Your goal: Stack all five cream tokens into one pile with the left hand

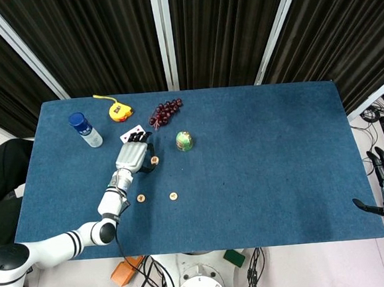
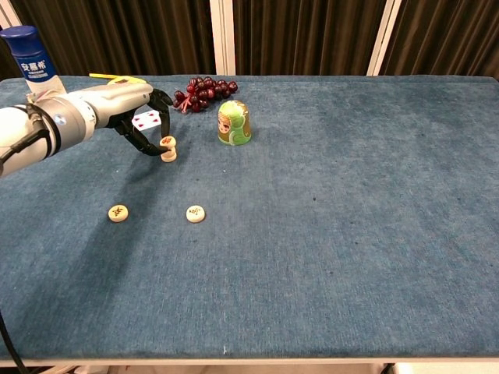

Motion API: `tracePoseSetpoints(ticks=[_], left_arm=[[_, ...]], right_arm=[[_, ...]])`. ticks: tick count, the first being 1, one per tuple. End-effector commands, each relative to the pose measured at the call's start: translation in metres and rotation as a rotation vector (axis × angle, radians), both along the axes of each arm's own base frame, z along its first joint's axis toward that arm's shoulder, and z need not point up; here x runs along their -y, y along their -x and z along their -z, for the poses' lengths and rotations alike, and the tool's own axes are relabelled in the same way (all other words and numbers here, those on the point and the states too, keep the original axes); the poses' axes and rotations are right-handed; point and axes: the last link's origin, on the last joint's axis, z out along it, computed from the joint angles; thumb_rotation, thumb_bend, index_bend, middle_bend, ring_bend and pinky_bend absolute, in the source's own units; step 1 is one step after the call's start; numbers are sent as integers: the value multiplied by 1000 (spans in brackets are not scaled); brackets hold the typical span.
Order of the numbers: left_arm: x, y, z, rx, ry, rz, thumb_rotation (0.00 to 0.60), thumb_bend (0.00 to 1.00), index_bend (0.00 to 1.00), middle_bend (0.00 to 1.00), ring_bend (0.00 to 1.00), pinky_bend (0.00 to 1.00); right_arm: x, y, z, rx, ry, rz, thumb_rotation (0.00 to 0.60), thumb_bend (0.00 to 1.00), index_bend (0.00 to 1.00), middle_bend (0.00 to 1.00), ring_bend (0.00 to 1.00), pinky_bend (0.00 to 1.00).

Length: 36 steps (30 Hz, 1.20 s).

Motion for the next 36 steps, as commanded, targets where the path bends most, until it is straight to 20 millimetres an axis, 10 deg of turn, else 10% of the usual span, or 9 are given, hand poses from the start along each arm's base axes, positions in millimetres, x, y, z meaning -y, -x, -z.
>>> tracePoseSetpoints(ticks=[1, 36], left_arm=[[0, 0, 0, -7, -1, -1, 568, 352, 523, 59, 0, 0], [18, 9, -24, 42, -37, 22, 556, 292, 414, 47, 0, 0]], right_arm=[[0, 0, 0, 0, 0, 1, 600, 63, 0, 0, 0, 0], [-2, 2, -3, 1, 8, 9, 600, 63, 0, 0, 0, 0]])
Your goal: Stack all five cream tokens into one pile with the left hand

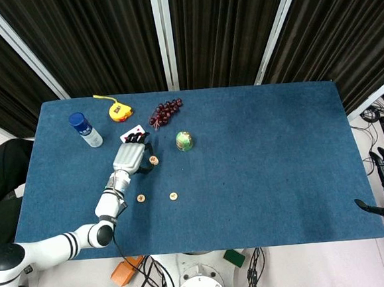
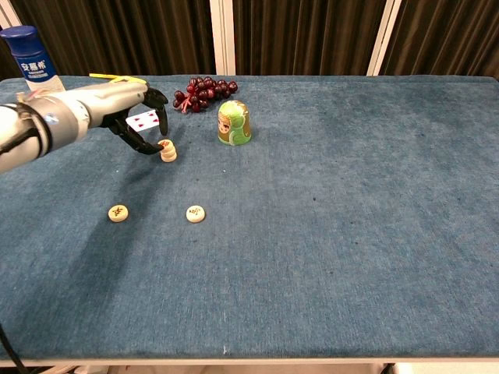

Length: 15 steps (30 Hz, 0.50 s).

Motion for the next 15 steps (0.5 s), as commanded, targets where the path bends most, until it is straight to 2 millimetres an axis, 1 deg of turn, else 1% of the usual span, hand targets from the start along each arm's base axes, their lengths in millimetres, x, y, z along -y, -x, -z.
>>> tracePoseSetpoints(ticks=[1, 4, 5, 7, 11, 13, 15], left_arm=[[17, 9, -18, 40, -36, 31, 555, 282, 414, 47, 0, 0], [37, 19, -29, 58, -46, 63, 553, 220, 414, 47, 0, 0], [43, 22, -31, 61, -47, 72, 556, 191, 414, 47, 0, 0], [58, 31, -33, 54, -41, 92, 559, 167, 414, 47, 0, 0], [79, 42, -29, 40, -11, 114, 560, 161, 414, 47, 0, 0], [87, 44, -25, 31, 13, 120, 559, 164, 414, 47, 0, 0], [91, 46, -21, 15, 29, 124, 555, 180, 414, 47, 0, 0]], right_arm=[[1, -1, 0, 1, -2, -5, 600, 63, 0, 0, 0, 0], [1, -2, 1, -1, -4, -12, 600, 63, 0, 0, 0, 0], [1, -3, 1, -1, -5, -15, 600, 63, 0, 0, 0, 0], [1, -4, 2, -2, -7, -20, 600, 63, 0, 0, 0, 0], [1, -5, 3, 1, -10, -29, 600, 63, 0, 0, 0, 0], [0, -6, 4, 3, -12, -32, 600, 63, 0, 0, 0, 0], [0, -6, 5, 3, -12, -34, 600, 63, 0, 0, 0, 0]])
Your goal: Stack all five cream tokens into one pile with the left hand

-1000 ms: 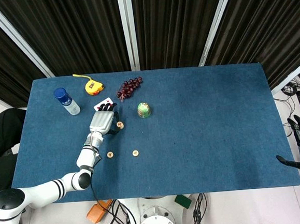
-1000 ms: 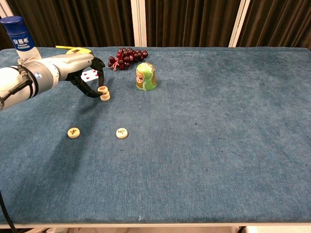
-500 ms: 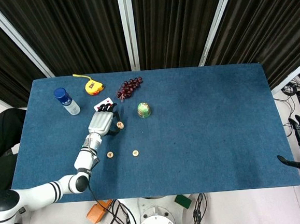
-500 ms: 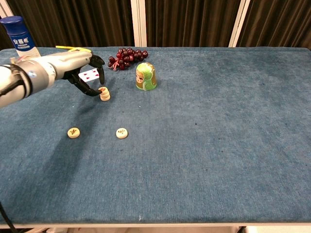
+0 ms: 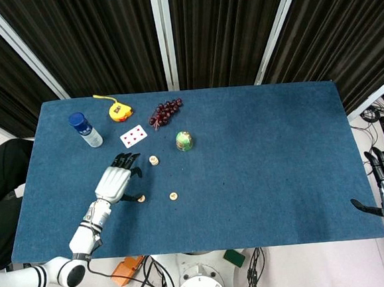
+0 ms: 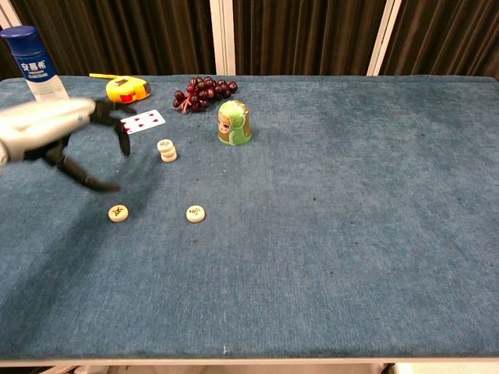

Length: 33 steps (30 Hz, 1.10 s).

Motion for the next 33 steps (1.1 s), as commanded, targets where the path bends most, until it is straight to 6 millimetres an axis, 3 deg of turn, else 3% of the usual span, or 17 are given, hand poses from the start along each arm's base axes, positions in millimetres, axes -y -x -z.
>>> tracePoseSetpoints(ticks=[1, 22, 33], left_arm=[[6, 3, 5, -23, 26, 4, 554, 192, 414, 47, 0, 0], [18, 12, 28, -73, 82, -12, 549, 284, 437, 47, 0, 0], [18, 15, 26, -81, 64, -15, 548, 302, 459, 47, 0, 0]], right_arm=[[-1, 0, 0, 1, 0, -2, 600, 64, 0, 0, 0, 0], [-4, -1, -1, 0, 4, -1, 600, 64, 0, 0, 0, 0], [-4, -2, 0, -1, 2, 1, 600, 63, 0, 0, 0, 0]])
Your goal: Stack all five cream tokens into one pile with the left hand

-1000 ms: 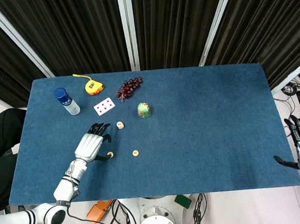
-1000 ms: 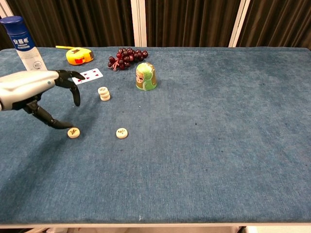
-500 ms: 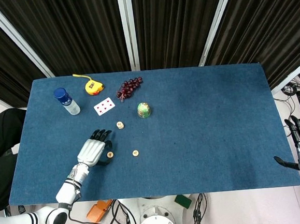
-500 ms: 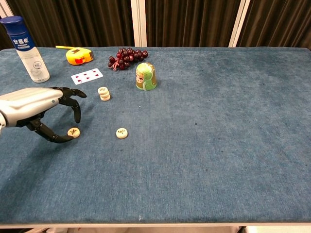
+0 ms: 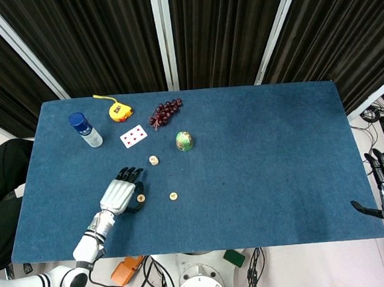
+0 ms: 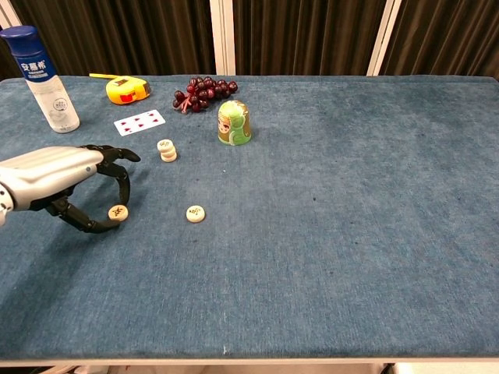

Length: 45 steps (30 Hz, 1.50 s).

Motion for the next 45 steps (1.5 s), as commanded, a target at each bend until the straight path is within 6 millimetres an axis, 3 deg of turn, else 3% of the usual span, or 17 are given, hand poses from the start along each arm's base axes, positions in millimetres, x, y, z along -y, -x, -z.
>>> tracePoseSetpoints(ticks=[1, 15, 22, 28, 35, 45], left_arm=[[0, 0, -1, 1, -2, 0, 548, 302, 461, 47, 0, 0], [-1, 4, 2, -1, 11, -13, 562, 337, 495, 50, 0, 0], [-12, -6, -8, 44, -28, 0, 559, 373, 513, 60, 0, 0], [-42, -37, -19, 108, -61, 24, 560, 373, 513, 60, 0, 0], [-81, -75, -10, 111, -59, 24, 560, 373, 513, 60, 0, 0], [-108, -80, 5, 81, -67, -65, 562, 361, 509, 60, 0, 0]], right_arm=[[0, 0, 0, 0, -1, 0, 600, 63, 0, 0, 0, 0], [-2, -1, -1, 1, 5, 0, 600, 63, 0, 0, 0, 0], [-3, 0, -1, -1, 8, -1, 600, 63, 0, 0, 0, 0], [-1, -1, -1, -1, 6, -6, 600, 63, 0, 0, 0, 0], [-2, 1, -2, -3, 8, 5, 600, 64, 0, 0, 0, 0], [-3, 7, -3, 0, 9, 28, 600, 63, 0, 0, 0, 0]])
